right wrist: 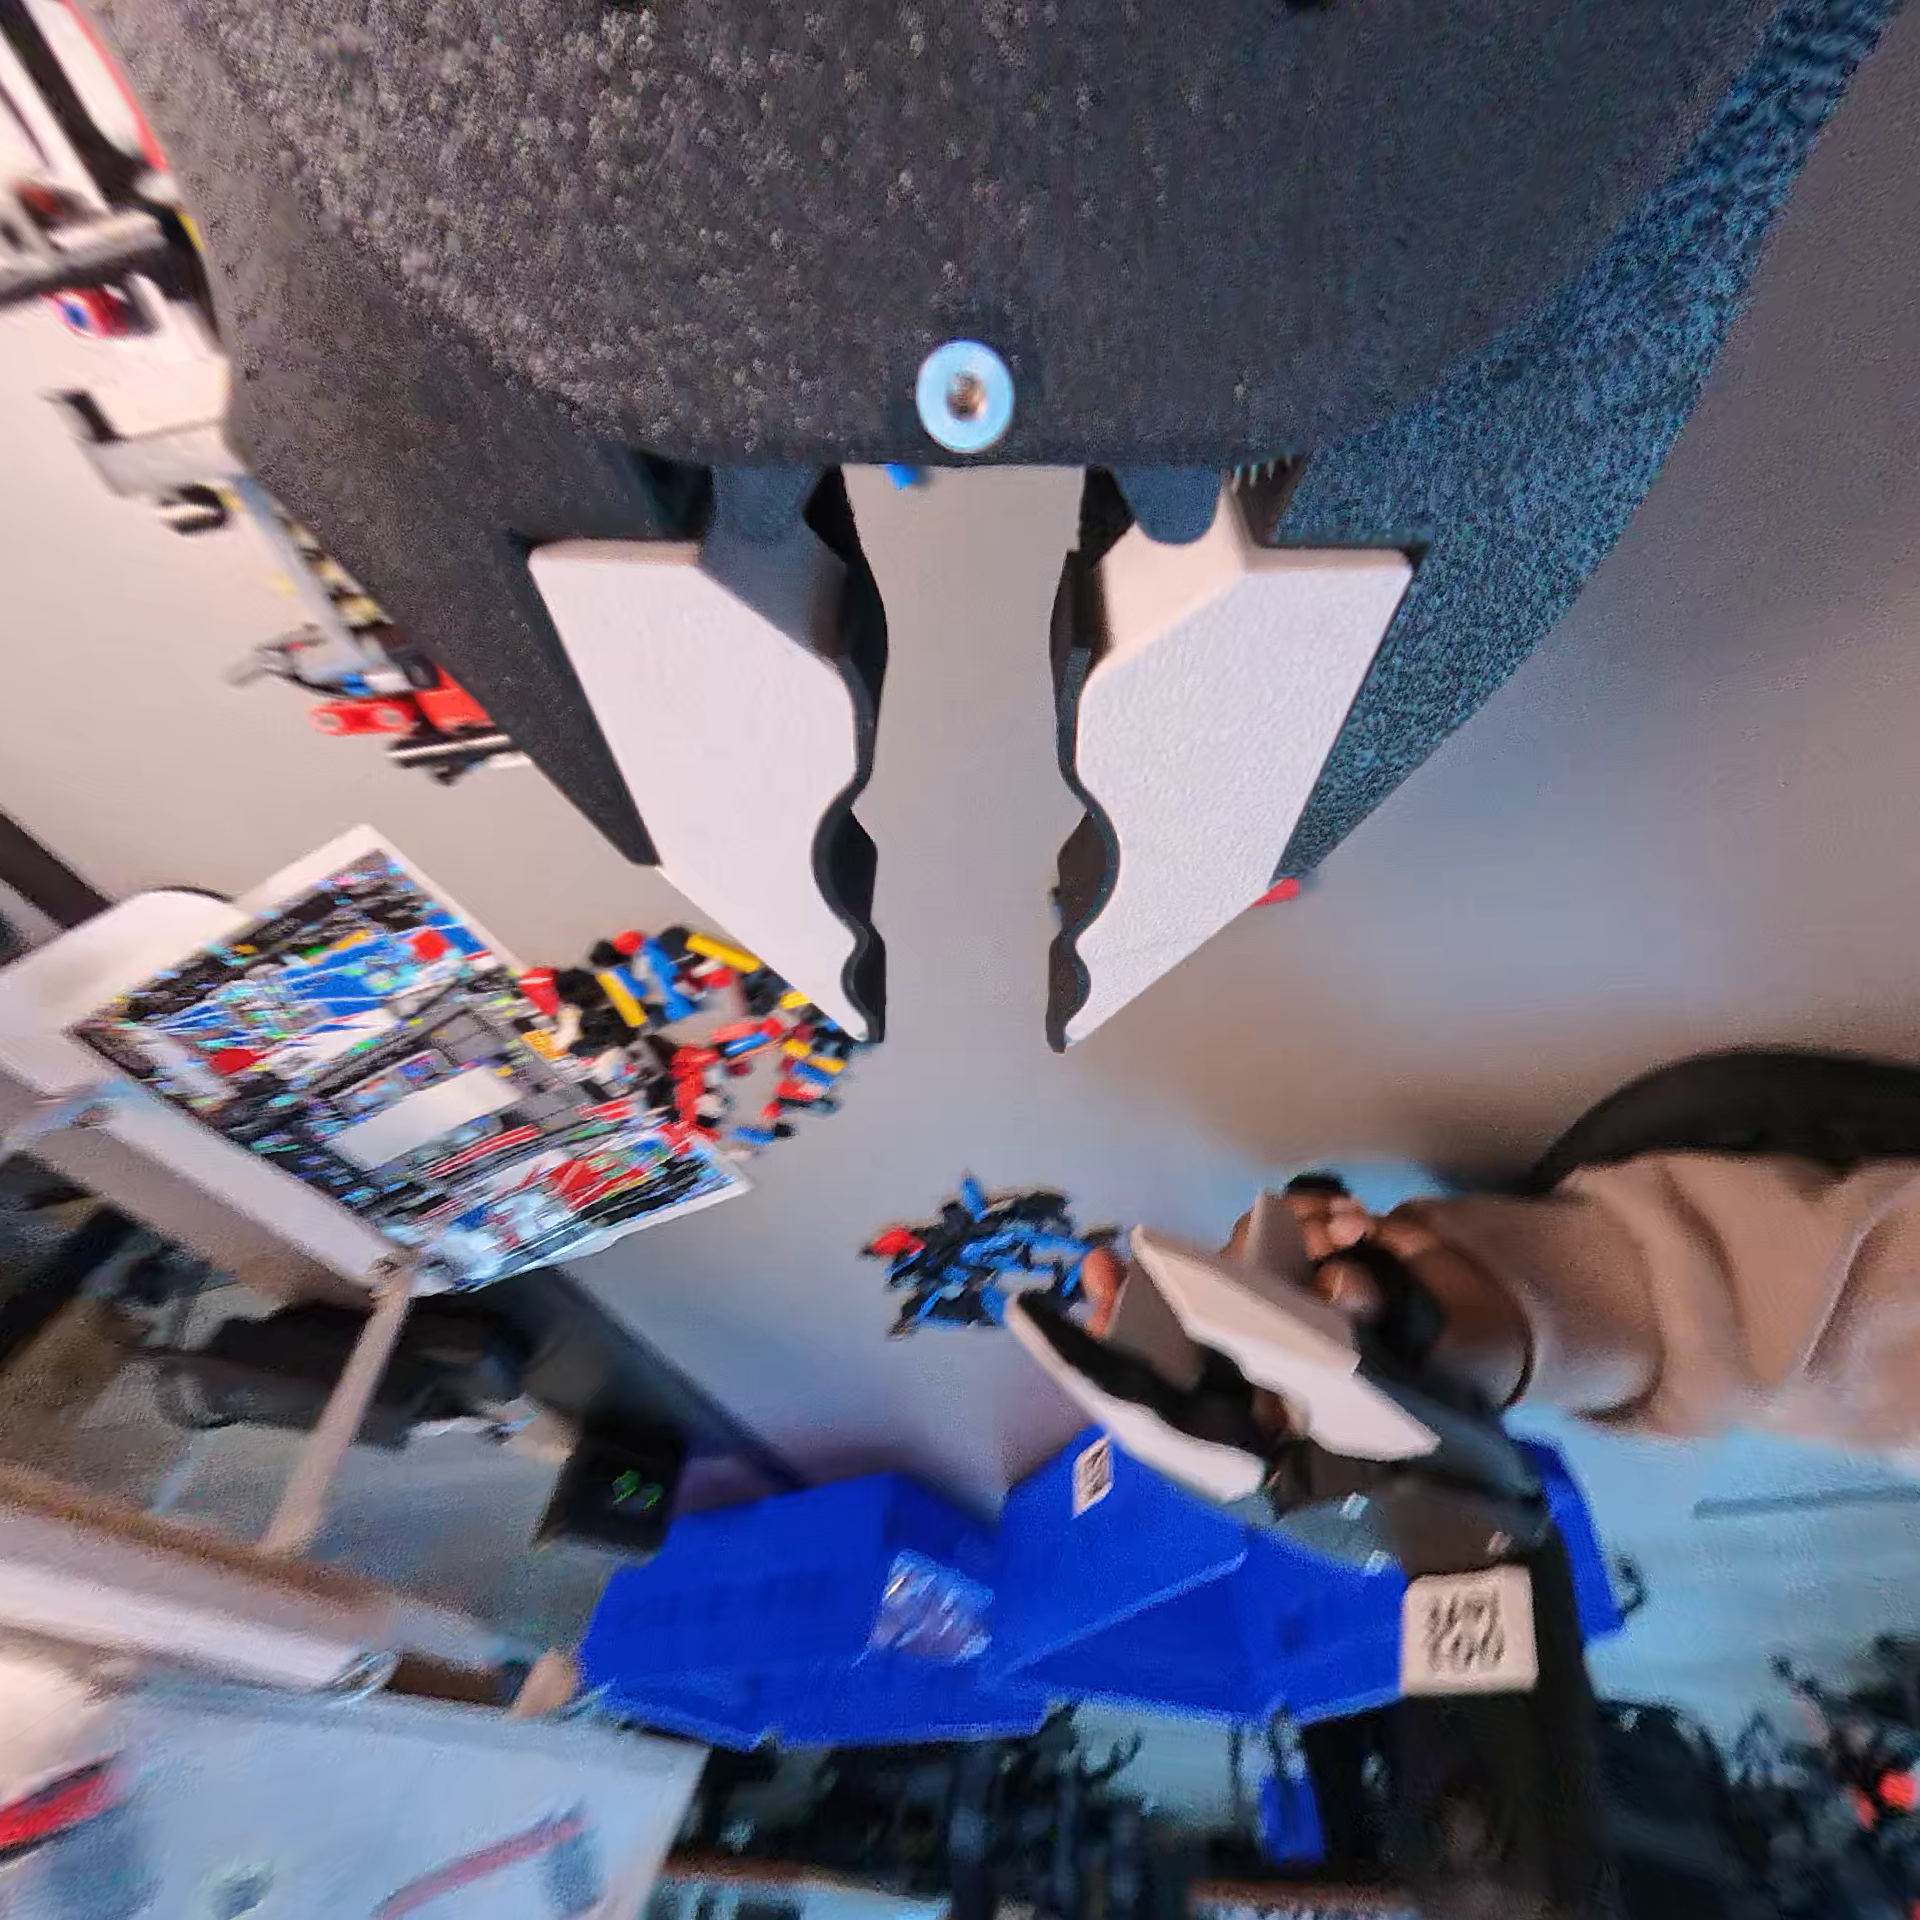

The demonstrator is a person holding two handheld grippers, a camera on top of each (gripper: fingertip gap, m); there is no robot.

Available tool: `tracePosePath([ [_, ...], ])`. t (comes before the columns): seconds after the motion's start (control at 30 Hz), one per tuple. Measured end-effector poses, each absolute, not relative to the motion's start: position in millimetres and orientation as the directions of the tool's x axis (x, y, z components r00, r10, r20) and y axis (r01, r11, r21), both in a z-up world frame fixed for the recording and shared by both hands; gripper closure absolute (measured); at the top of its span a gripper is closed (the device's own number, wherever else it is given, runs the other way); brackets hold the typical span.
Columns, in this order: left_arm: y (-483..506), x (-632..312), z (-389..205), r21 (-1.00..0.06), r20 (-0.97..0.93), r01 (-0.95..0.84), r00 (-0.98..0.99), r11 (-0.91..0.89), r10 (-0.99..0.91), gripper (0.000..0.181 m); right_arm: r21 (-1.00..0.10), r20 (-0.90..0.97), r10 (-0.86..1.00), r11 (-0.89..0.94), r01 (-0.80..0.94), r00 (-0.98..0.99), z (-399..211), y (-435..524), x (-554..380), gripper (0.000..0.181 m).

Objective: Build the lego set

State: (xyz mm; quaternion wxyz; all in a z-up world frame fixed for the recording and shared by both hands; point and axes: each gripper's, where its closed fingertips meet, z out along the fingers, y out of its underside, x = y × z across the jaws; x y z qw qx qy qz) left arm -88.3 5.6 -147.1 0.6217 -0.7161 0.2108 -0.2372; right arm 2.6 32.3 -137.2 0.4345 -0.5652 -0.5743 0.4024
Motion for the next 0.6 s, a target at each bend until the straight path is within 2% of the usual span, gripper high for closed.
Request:
tracePosePath([
  [0.17,9,-91,-146,-0.993,0.050,-0.019,0.824,-0.116,-0.565,0.141,-0.993,-0.084,0.942,-0.105,0.049,0.326,-73,129,9,0.153],
  [0.27,10,-89,-148,-0.992,0.050,-0.023,0.825,-0.122,-0.563,0.141,-0.994,-0.106,0.881,-0.108,-0.022,0.462,-52,202,4,0.144],
  [0.33,9,-90,-146,-0.994,0.038,-0.027,0.830,-0.108,-0.556,0.142,-0.980,-0.191,0.831,-0.190,-0.056,0.522,-56,256,0,0.131],
  [0.43,9,-93,-142,-0.997,0.027,-0.019,0.840,-0.079,-0.542,0.150,-0.917,-0.390,0.758,-0.372,-0.144,0.523,-73,318,-5,0.112],
  [0.5,10,-97,-139,-0.998,0.030,-0.006,0.849,-0.067,-0.527,0.150,-0.870,-0.494,0.732,-0.426,-0.249,0.469,-71,340,-10,0.109],
  [0.6,12,-101,-138,-0.999,0.030,0.003,0.855,-0.054,-0.517,0.150,-0.844,-0.537,0.731,-0.464,-0.270,0.421,-75,355,-24,0.108],
])
